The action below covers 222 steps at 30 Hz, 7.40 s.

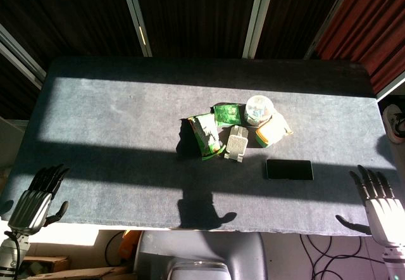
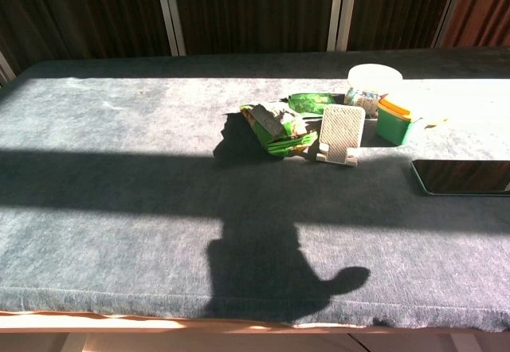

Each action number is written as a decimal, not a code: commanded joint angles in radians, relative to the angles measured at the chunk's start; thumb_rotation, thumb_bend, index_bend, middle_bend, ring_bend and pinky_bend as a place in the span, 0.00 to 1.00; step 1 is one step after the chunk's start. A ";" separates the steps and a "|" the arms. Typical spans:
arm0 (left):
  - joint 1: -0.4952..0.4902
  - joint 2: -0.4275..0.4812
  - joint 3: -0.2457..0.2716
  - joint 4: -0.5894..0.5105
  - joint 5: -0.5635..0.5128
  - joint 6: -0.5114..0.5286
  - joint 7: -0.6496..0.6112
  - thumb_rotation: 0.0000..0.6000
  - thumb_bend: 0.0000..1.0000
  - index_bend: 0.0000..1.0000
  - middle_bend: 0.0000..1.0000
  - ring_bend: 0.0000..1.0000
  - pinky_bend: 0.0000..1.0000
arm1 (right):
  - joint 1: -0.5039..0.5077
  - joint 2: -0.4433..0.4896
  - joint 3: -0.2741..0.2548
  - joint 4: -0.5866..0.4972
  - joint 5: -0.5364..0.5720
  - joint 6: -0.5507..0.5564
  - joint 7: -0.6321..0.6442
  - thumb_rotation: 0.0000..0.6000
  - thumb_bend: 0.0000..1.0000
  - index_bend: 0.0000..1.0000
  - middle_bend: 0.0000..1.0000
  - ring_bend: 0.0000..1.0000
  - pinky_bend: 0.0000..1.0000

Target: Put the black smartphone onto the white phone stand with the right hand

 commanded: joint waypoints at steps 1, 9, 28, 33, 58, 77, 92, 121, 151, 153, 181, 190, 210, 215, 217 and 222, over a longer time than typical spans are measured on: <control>0.000 0.000 0.000 0.000 -0.001 -0.001 0.001 1.00 0.40 0.00 0.00 0.00 0.00 | 0.002 -0.001 0.000 -0.001 0.002 -0.005 -0.003 1.00 0.18 0.00 0.00 0.00 0.00; -0.002 0.007 0.001 0.002 0.000 -0.003 -0.015 1.00 0.40 0.00 0.00 0.00 0.00 | 0.035 -0.021 0.014 -0.008 0.030 -0.070 -0.040 1.00 0.18 0.00 0.00 0.00 0.00; -0.016 0.023 0.017 0.022 0.040 -0.007 -0.081 1.00 0.40 0.00 0.00 0.00 0.00 | 0.416 -0.054 0.175 -0.037 0.507 -0.712 -0.335 1.00 0.18 0.15 0.08 0.00 0.03; -0.015 0.022 0.017 0.022 0.040 -0.003 -0.080 1.00 0.40 0.00 0.00 0.00 0.00 | 0.478 -0.081 0.165 0.007 0.570 -0.800 -0.354 1.00 0.18 0.21 0.13 0.00 0.05; -0.019 0.018 0.018 0.019 0.031 -0.011 -0.062 1.00 0.40 0.00 0.00 0.00 0.00 | 0.582 -0.226 0.108 0.172 0.630 -0.808 -0.400 1.00 0.18 0.42 0.24 0.04 0.11; -0.012 0.024 0.021 0.023 0.041 0.009 -0.078 1.00 0.40 0.00 0.00 0.00 0.00 | 0.581 -0.275 0.065 0.197 0.598 -0.727 -0.433 1.00 0.23 0.62 0.32 0.16 0.29; -0.011 0.025 0.022 0.026 0.046 0.014 -0.086 1.00 0.40 0.00 0.00 0.00 0.00 | 0.559 -0.316 0.042 0.228 0.568 -0.650 -0.492 1.00 0.27 0.81 0.48 0.30 0.40; 0.001 0.032 0.024 0.036 0.061 0.046 -0.116 1.00 0.40 0.00 0.00 0.00 0.00 | 0.533 -0.375 0.038 0.307 0.497 -0.490 -0.707 1.00 0.30 0.92 0.59 0.41 0.45; -0.001 0.035 0.019 0.038 0.055 0.046 -0.133 1.00 0.40 0.00 0.00 0.00 0.00 | 0.791 -0.169 0.005 0.323 -0.114 -0.332 -1.234 1.00 0.30 0.93 0.60 0.43 0.41; 0.003 0.038 0.017 0.041 0.052 0.054 -0.146 1.00 0.40 0.00 0.00 0.00 0.00 | 0.815 -0.152 -0.001 0.310 -0.139 -0.369 -1.254 1.00 0.30 0.93 0.60 0.43 0.40; 0.011 0.044 0.013 0.052 0.051 0.067 -0.176 1.00 0.40 0.00 0.00 0.00 0.00 | 0.951 -0.303 -0.018 0.475 -0.287 -0.589 -1.208 1.00 0.30 0.92 0.60 0.42 0.37; 0.015 0.047 0.011 0.056 0.052 0.078 -0.189 1.00 0.40 0.00 0.00 0.00 0.00 | 0.952 -0.343 -0.018 0.503 -0.289 -0.605 -1.212 1.00 0.30 0.91 0.60 0.42 0.37; 0.016 0.049 0.015 0.057 0.062 0.081 -0.192 1.00 0.40 0.00 0.00 0.00 0.00 | 0.938 -0.398 -0.020 0.538 -0.279 -0.614 -1.192 1.00 0.30 0.90 0.60 0.41 0.37; 0.015 0.047 0.017 0.055 0.066 0.078 -0.185 1.00 0.40 0.00 0.00 0.00 0.00 | 0.936 -0.412 -0.015 0.548 -0.270 -0.624 -1.213 1.00 0.29 0.88 0.60 0.41 0.37; 0.015 0.046 0.017 0.055 0.068 0.078 -0.183 1.00 0.40 0.00 0.00 0.00 0.00 | 0.937 -0.413 -0.013 0.548 -0.268 -0.627 -1.217 1.00 0.30 0.88 0.60 0.41 0.37; 0.013 0.047 0.017 0.055 0.065 0.073 -0.183 1.00 0.40 0.00 0.00 0.00 0.00 | 0.934 -0.415 -0.011 0.546 -0.262 -0.630 -1.223 1.00 0.29 0.85 0.60 0.40 0.37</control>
